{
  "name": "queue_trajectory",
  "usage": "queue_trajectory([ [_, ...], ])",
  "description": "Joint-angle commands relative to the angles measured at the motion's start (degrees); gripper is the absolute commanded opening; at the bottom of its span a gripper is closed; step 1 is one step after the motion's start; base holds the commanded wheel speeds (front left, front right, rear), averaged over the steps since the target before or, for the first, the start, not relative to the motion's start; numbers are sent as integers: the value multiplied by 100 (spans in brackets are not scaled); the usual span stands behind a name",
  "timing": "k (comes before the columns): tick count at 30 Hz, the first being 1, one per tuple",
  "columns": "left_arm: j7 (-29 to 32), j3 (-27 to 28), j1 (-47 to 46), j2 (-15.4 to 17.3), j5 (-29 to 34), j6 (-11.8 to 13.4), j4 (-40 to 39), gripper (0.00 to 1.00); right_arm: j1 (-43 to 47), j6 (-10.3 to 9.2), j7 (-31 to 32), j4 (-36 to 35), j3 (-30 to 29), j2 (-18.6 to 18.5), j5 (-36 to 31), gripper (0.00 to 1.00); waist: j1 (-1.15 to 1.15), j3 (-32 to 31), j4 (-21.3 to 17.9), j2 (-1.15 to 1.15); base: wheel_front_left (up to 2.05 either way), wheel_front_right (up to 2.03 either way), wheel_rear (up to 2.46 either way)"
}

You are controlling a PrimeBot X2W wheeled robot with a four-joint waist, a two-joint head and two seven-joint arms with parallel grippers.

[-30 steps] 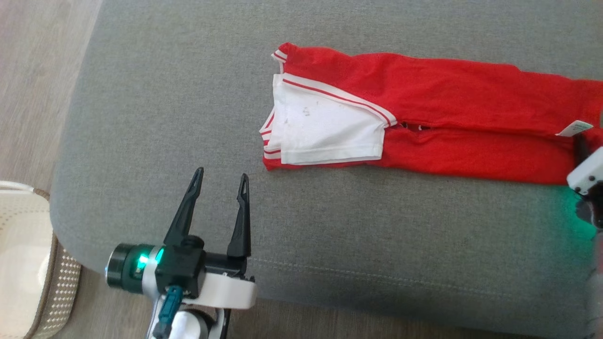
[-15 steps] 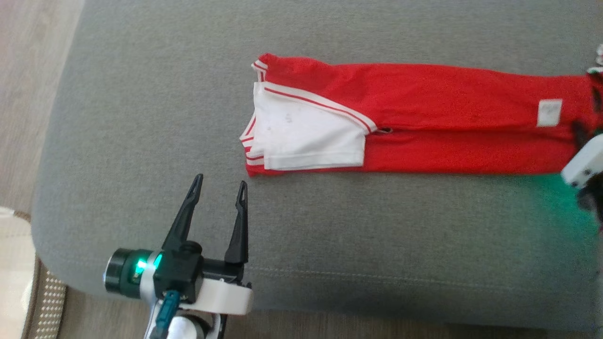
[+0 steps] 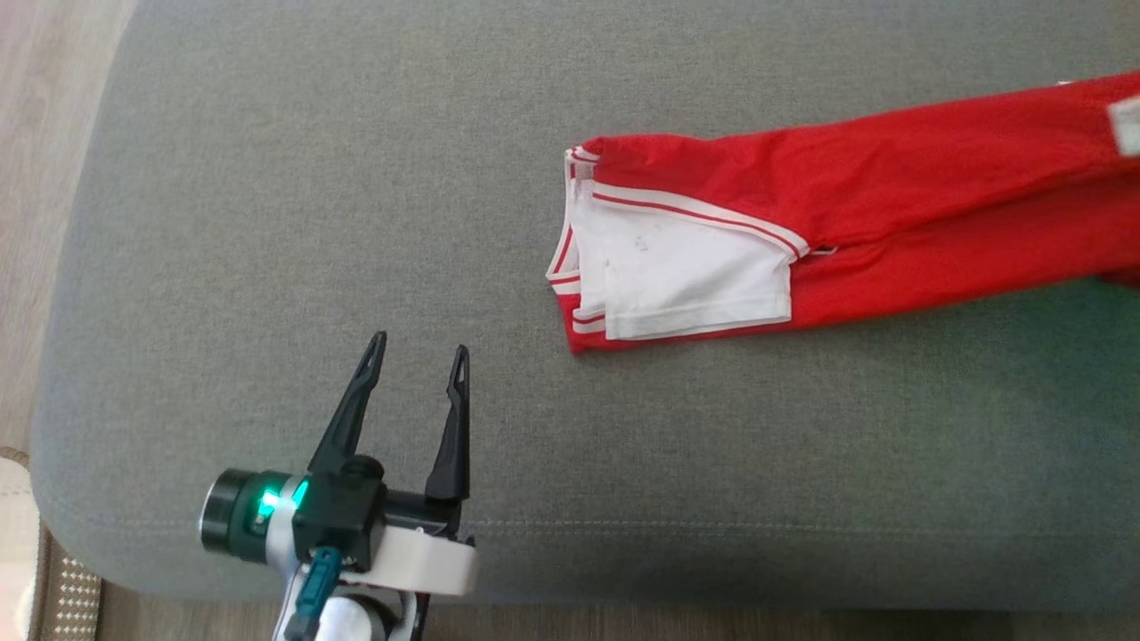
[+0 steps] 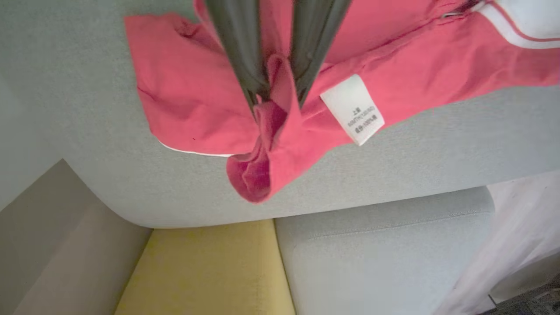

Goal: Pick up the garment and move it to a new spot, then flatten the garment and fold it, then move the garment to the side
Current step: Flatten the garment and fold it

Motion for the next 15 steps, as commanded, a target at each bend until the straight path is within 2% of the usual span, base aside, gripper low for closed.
queue_trajectory([
  [1,-45,259,-17,-8,69,-29,-167,100,-300,-2,55,-299,146,-49,6,0,0,-12,4,0,0,0,0],
  [10,-45,245,35,-138,95,-149,-19,100,-380,-2,465,-894,1282,371,223,0,0,-230,276,0,0,0,0],
  [15,-45,297,113,-161,112,-194,36,100,-360,-2,540,-983,2133,835,442,0,0,-309,472,0,0,0,0],
])
